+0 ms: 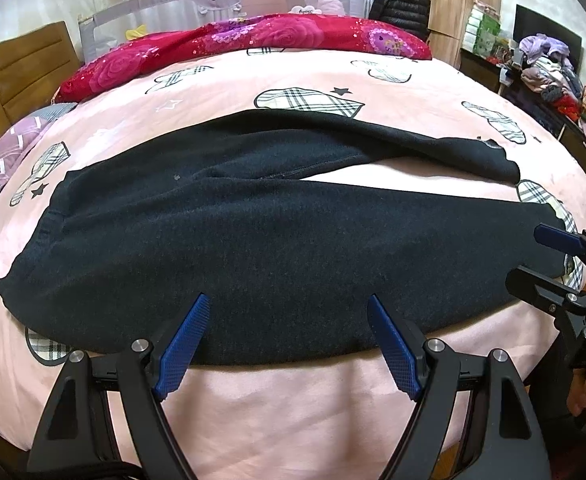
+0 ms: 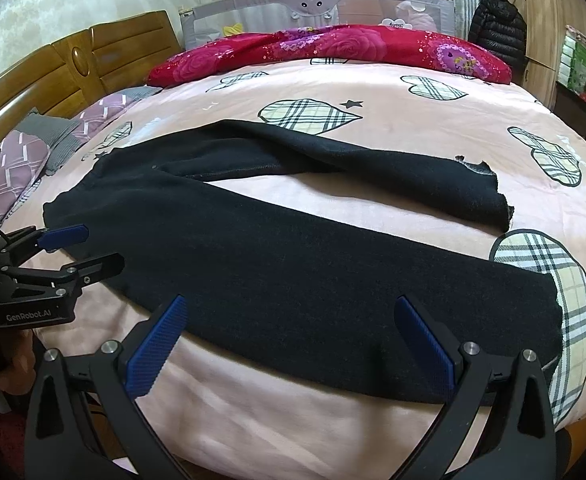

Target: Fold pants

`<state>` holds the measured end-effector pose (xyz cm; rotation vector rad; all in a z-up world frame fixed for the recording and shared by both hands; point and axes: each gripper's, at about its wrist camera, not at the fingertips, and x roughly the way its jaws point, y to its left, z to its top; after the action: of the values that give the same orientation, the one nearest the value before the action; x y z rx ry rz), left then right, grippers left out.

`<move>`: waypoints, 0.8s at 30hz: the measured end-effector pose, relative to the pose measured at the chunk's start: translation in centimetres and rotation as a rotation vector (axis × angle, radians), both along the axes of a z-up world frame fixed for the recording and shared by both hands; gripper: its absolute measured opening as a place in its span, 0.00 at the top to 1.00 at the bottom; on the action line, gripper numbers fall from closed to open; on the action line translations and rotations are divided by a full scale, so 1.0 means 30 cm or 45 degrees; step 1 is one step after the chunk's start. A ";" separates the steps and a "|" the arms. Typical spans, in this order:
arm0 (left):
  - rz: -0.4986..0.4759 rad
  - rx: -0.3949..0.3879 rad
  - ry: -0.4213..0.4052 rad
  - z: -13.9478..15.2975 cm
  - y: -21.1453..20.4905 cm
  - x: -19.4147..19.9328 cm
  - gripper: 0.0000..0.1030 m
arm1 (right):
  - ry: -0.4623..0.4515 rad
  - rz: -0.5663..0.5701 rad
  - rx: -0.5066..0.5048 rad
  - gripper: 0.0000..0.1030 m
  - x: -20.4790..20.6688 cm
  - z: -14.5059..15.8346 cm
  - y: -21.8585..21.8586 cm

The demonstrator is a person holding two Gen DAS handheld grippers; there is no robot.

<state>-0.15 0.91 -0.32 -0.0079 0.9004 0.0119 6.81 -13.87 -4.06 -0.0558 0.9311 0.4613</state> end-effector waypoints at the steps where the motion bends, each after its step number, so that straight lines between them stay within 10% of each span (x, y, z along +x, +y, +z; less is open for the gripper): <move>1: -0.002 -0.002 0.002 -0.001 -0.001 0.000 0.21 | 0.002 -0.001 0.001 0.00 0.002 0.000 -0.003; 24: -0.012 -0.003 0.005 0.003 -0.005 -0.003 0.21 | 0.002 0.007 0.011 0.00 0.007 0.004 -0.014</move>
<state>-0.25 0.77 -0.22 -0.0057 0.9046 0.0019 7.02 -14.29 -3.95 -0.0502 0.9304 0.4709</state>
